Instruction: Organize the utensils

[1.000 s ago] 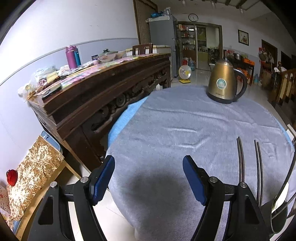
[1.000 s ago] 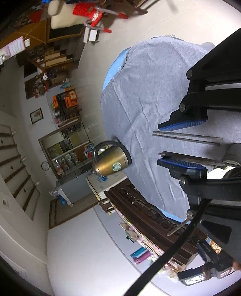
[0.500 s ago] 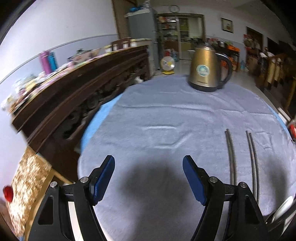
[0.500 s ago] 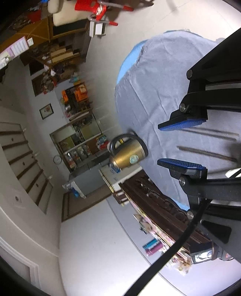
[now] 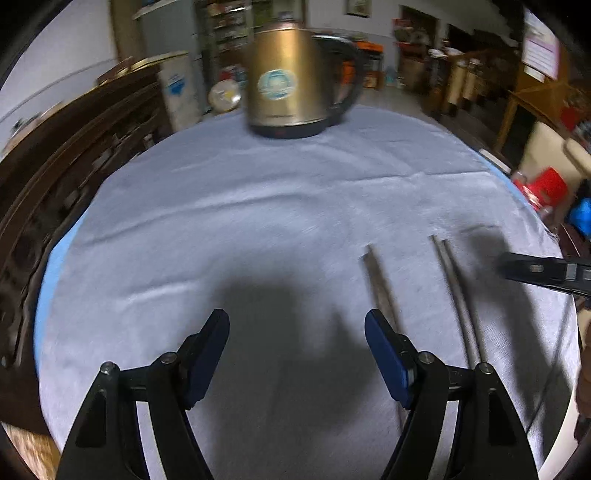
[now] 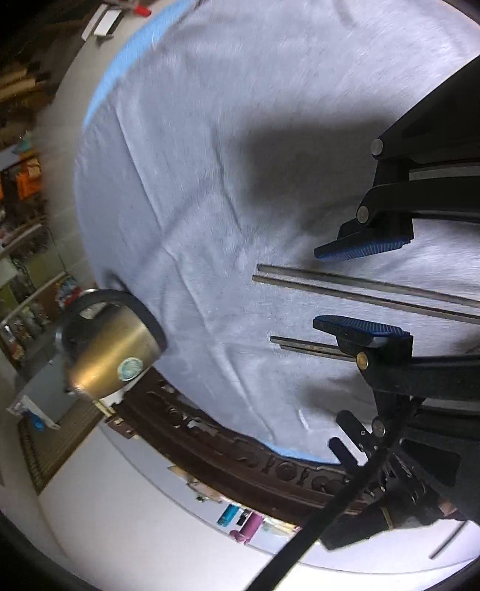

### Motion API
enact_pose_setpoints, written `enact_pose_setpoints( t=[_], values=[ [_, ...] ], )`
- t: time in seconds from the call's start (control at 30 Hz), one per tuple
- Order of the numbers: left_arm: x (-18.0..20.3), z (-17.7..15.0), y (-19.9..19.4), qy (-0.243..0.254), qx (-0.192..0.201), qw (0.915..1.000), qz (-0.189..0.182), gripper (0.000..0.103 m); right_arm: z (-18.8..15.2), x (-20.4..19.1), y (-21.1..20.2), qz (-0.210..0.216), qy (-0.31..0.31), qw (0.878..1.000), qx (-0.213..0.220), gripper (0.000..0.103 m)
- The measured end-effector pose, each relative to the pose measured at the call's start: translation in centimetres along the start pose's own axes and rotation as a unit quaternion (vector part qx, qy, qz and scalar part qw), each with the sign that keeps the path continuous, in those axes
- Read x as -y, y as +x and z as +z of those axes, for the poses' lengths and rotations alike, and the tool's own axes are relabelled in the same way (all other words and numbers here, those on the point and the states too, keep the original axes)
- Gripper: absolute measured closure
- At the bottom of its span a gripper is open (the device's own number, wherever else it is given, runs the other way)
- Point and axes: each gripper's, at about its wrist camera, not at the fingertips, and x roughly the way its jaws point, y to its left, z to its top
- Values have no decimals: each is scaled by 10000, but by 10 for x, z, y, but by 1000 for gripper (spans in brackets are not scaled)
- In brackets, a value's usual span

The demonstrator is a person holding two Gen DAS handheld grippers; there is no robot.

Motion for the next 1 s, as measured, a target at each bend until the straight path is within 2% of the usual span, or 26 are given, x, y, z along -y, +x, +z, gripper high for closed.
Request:
enact_pose_setpoints(
  t=[0.1,0.17,0.3,0.37,0.4,0.47,0.5,0.73,0.87,1.0],
  values=[
    [16,9,16,318,-78,9995,-27,27,9,-3,21,-63,-96,9998,-135,78],
    [19,13,26,357,-142,9992,-125,27,14,-5,31,-169,-158,9996,-167,79],
    [21,17,41,367,-248,9987,-271,27,21,-8,45,-416,-254,9986,-208,82],
    [21,18,48,337,-336,9984,-310,31,23,-10,56,-568,-291,9976,-283,83],
    [20,17,52,325,-393,9982,-324,36,23,-12,60,-625,-316,9970,-342,86],
    [15,17,56,204,-424,9979,-449,37,23,-16,69,-866,-436,9944,-423,90],
    [13,19,57,159,-444,9977,-476,37,23,-18,71,-1021,-511,9926,-414,95],
    [12,26,59,86,-538,9971,-531,37,23,-23,70,-1539,-796,9840,-421,95],
    [21,26,60,266,-503,9972,-492,37,25,-13,63,-1429,-600,9869,-453,95],
    [20,28,62,282,-533,9969,-512,35,25,-16,65,-1507,-713,9850,-440,95]
  ],
)
